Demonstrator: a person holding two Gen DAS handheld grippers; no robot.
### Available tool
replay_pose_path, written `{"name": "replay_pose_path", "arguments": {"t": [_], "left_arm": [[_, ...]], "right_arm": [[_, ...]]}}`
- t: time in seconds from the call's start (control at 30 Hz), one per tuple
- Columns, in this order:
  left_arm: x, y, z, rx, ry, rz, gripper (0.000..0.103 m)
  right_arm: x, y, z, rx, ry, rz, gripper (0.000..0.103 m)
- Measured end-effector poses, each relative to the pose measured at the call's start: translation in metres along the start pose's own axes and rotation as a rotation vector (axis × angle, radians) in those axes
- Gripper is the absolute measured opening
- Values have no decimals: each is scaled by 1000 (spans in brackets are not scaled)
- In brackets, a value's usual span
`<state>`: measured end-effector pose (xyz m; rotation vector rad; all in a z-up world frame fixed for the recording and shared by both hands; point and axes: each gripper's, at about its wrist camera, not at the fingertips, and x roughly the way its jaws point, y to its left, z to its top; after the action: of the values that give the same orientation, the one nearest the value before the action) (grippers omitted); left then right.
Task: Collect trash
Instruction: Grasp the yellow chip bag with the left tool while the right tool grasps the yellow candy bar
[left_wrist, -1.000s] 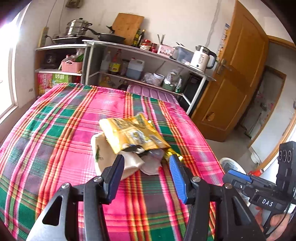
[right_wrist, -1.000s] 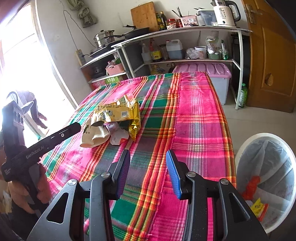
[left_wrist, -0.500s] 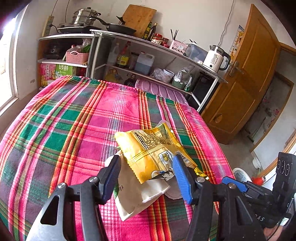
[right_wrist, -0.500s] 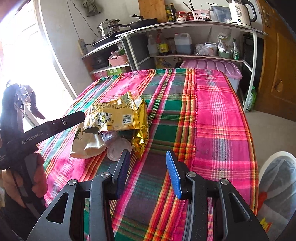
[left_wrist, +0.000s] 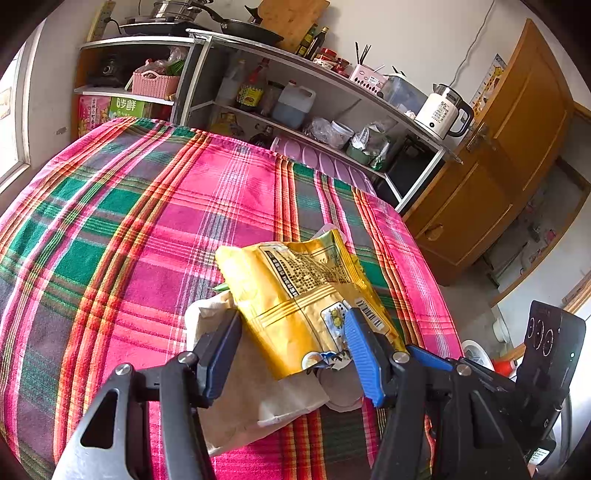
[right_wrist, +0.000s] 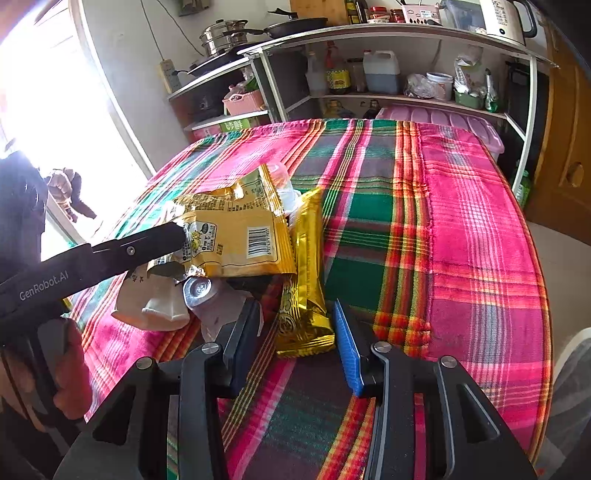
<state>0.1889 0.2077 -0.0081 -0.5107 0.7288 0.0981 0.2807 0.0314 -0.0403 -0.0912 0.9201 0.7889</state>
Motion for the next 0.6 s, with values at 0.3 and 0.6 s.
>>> {"name": "replay_pose_path", "arguments": {"t": [0.3, 0.6], "left_arm": [[9, -11, -3, 28, 14, 12, 23], [-1, -26, -6, 81, -19, -28, 0]], "right_arm": [[-4, -6, -3, 30, 2, 9, 37], [-18, -12, -12, 50, -11, 0, 36]]}}
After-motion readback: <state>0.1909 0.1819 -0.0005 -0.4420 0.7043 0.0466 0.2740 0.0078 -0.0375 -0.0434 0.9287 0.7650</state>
